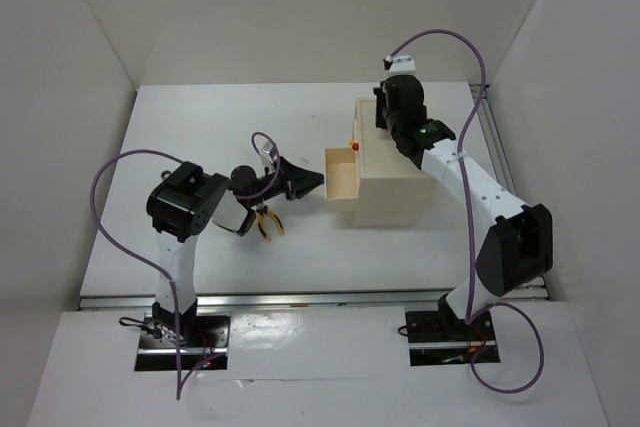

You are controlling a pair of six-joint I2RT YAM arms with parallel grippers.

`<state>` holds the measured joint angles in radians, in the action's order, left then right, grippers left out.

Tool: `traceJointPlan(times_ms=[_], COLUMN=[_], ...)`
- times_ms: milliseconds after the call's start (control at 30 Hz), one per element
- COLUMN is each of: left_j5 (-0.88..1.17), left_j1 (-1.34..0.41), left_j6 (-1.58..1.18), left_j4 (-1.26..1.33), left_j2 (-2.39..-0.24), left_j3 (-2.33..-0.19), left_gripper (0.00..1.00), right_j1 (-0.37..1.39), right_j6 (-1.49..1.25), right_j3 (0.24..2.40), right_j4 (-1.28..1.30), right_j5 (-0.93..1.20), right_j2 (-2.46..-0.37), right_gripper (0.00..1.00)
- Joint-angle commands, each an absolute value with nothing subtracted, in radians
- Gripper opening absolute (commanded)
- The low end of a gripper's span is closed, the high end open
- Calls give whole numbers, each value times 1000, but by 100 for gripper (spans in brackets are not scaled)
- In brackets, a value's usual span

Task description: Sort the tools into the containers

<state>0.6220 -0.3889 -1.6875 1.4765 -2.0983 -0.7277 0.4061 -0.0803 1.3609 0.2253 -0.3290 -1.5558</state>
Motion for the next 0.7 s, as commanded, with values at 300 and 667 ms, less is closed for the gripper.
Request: traceJointPlan(times_ms=[300,667], left_j5=[693,707], left_j1=[-276,-223], left_j6=[-1588,-1588], left_j4=[1835,1835], left_j2=[-2098,-2088], left_j3=[-658,-623], left_gripper=[0,0], right_j1=[414,414], right_j6=[-81,-81], right_j3=[1295,1295], right_j4=[514,514], right_j5=[-302,-302], right_j2=[-1647,-1657], right_gripper=[0,0])
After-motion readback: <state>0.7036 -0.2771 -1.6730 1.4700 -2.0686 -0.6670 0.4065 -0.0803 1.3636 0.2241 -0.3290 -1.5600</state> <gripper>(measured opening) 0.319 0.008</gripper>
